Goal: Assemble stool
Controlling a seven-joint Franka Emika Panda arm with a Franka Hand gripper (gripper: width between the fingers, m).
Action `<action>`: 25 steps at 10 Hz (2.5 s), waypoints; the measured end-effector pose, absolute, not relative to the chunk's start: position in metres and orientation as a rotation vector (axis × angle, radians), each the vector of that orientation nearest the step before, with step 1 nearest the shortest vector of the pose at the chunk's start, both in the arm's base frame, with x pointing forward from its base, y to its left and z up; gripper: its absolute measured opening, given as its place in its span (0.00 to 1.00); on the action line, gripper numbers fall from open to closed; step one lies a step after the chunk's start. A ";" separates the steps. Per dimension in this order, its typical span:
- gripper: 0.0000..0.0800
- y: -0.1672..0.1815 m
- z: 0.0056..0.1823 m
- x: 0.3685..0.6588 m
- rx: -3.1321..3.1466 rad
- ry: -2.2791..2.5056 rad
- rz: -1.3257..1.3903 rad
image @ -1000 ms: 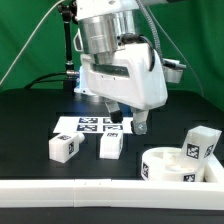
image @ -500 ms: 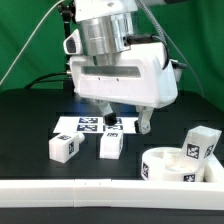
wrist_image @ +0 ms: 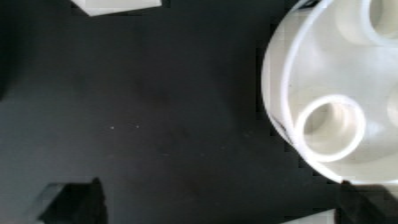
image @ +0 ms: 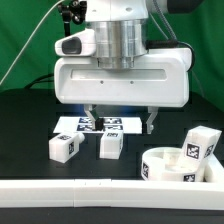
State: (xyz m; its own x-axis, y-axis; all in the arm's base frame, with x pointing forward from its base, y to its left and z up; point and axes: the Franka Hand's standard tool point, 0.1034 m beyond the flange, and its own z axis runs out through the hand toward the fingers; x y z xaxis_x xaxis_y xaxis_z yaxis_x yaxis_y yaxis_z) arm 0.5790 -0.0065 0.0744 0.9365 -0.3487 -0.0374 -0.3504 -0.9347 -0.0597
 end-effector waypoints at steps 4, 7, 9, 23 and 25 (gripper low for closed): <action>0.81 -0.041 0.046 0.550 -3.059 0.573 0.019; 0.81 -0.043 0.038 0.545 -3.065 0.576 0.046; 0.81 -0.042 0.038 0.541 -3.053 0.579 0.105; 0.81 -0.027 0.025 0.505 -2.646 0.469 1.229; 0.81 -0.015 0.020 0.510 -2.645 0.368 1.191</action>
Offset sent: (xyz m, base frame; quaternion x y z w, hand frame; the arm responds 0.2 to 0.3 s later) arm -0.0364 -0.0179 -0.0377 0.0233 0.0273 0.0143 0.9993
